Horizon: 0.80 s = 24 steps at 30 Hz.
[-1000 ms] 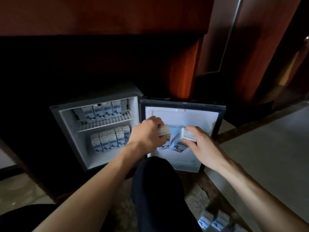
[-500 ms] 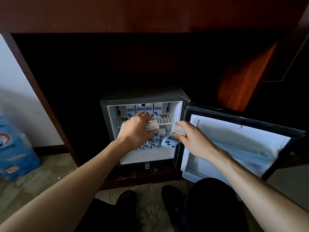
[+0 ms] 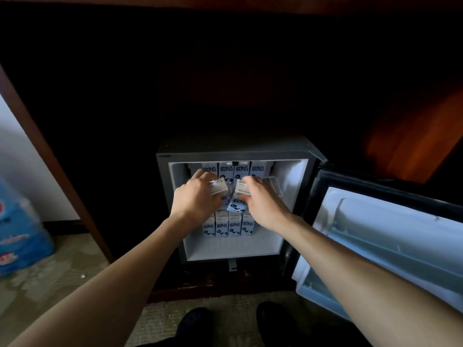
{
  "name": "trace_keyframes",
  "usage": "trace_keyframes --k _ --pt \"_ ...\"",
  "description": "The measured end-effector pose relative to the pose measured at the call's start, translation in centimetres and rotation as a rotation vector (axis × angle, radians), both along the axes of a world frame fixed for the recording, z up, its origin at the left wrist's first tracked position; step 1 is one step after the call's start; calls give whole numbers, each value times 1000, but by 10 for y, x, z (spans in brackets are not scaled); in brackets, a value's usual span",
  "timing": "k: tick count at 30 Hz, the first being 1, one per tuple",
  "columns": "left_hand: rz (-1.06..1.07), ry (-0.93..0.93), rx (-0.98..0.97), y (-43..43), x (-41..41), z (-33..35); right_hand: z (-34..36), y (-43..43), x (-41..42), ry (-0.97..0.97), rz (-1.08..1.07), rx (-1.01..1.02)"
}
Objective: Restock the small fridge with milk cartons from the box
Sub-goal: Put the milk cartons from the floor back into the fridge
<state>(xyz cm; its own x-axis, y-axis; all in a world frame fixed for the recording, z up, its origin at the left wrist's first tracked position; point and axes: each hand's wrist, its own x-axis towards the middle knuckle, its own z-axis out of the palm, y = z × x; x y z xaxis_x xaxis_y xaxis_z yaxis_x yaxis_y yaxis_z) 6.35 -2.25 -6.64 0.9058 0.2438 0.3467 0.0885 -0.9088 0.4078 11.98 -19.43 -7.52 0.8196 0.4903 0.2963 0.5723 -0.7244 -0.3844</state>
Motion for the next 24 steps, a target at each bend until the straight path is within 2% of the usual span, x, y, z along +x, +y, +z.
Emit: trace_keyframes --k 10,16,21,24 --pt "88 -87 -118 24 42 -30 -36 43 43 -51 -51 136" --pt "103 -163 -218 18 47 -39 -45 55 49 3 -71 284" --pt "137 -81 -415 23 54 -54 -47 54 53 103 -115 391" --pt "128 -45 -445 25 58 -61 -50 57 56 129 -165 396"
